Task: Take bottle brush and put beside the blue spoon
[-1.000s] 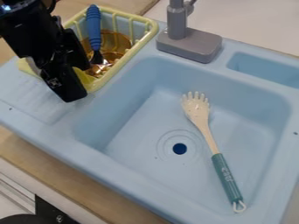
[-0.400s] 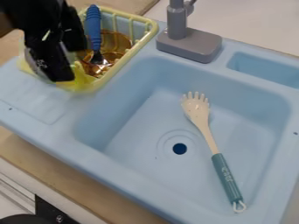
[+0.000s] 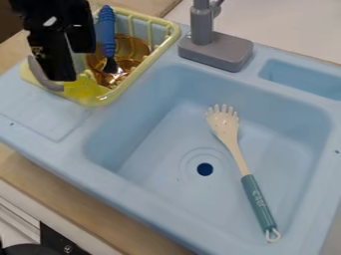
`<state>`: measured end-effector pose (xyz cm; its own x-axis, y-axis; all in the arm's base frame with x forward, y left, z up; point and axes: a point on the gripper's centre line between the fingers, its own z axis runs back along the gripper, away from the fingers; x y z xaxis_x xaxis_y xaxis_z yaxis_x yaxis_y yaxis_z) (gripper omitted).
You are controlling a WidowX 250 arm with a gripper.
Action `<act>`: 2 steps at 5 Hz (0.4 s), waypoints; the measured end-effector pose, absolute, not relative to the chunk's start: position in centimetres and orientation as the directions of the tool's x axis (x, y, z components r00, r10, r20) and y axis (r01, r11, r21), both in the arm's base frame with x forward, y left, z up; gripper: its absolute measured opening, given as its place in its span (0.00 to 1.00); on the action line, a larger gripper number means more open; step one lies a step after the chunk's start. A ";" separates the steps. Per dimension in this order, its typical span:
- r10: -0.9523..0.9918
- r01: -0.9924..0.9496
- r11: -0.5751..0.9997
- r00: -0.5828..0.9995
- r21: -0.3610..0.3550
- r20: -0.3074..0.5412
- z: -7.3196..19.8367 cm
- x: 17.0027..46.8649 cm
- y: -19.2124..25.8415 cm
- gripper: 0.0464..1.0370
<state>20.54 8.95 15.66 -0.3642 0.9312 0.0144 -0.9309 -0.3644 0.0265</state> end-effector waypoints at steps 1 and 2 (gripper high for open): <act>0.967 -0.965 -0.255 -0.253 0.068 0.038 16.0 20.4 8.1 0.96; 0.992 -0.990 -0.122 -0.121 0.077 0.019 15.9 20.3 7.3 0.96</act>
